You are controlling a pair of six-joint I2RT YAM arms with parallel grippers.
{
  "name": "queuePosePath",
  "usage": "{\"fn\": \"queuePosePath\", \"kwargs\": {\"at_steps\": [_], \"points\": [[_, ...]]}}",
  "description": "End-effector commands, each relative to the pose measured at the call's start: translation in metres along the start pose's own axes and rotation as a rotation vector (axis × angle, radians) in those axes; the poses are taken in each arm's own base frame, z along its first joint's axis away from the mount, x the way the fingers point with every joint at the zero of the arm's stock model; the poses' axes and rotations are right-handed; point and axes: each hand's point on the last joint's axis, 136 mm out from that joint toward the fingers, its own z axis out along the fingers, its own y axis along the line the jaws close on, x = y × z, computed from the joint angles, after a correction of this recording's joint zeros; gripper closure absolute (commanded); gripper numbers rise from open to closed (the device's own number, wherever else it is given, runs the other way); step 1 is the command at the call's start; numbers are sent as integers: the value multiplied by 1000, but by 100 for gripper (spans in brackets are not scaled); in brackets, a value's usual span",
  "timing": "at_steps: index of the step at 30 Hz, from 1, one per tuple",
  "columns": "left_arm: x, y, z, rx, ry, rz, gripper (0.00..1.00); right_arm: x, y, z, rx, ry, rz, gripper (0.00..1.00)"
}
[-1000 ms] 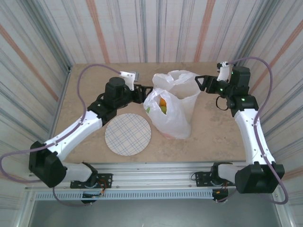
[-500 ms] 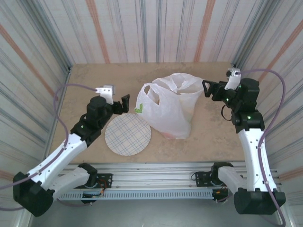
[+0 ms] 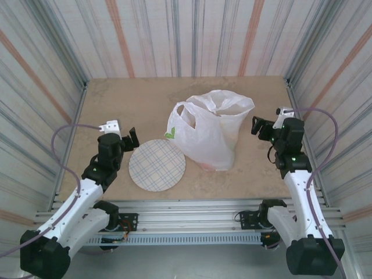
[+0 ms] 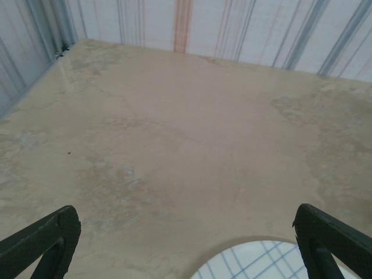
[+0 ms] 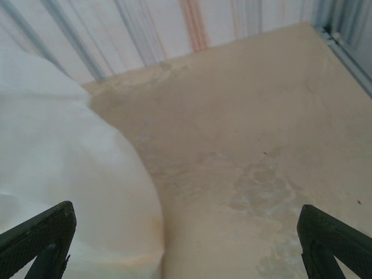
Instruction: Place the fruits into the plastic bag
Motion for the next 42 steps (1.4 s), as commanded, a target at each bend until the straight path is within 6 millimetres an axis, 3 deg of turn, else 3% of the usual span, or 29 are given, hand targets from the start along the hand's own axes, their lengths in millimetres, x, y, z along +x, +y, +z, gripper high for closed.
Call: {"fn": "queuePosePath", "kwargs": {"at_steps": [1,8,15,22,27,32,38,40,42], "points": [[2,17,8,-96,-50,67,1,1,-26,10,116,-61,16,1],[17,36,36,-167,-27,187,1,33,-51,35,198,-90,-18,1],[34,48,66,-100,-42,153,1,60,-58,58,203,-65,-56,1],[38,43,95,-52,-24,185,1,71,-56,77,184,-56,-80,1],[57,44,119,-22,-20,184,1,70,-54,86,172,-66,-113,1],[57,40,118,33,-1,168,1,64,-55,92,175,-113,-143,1],[61,31,119,94,25,183,1,79,-62,109,175,-167,-129,1],[61,31,119,98,27,185,1,86,-59,114,178,-79,-141,1],[61,30,119,99,28,185,1,81,-55,122,159,-84,-158,1]]}}
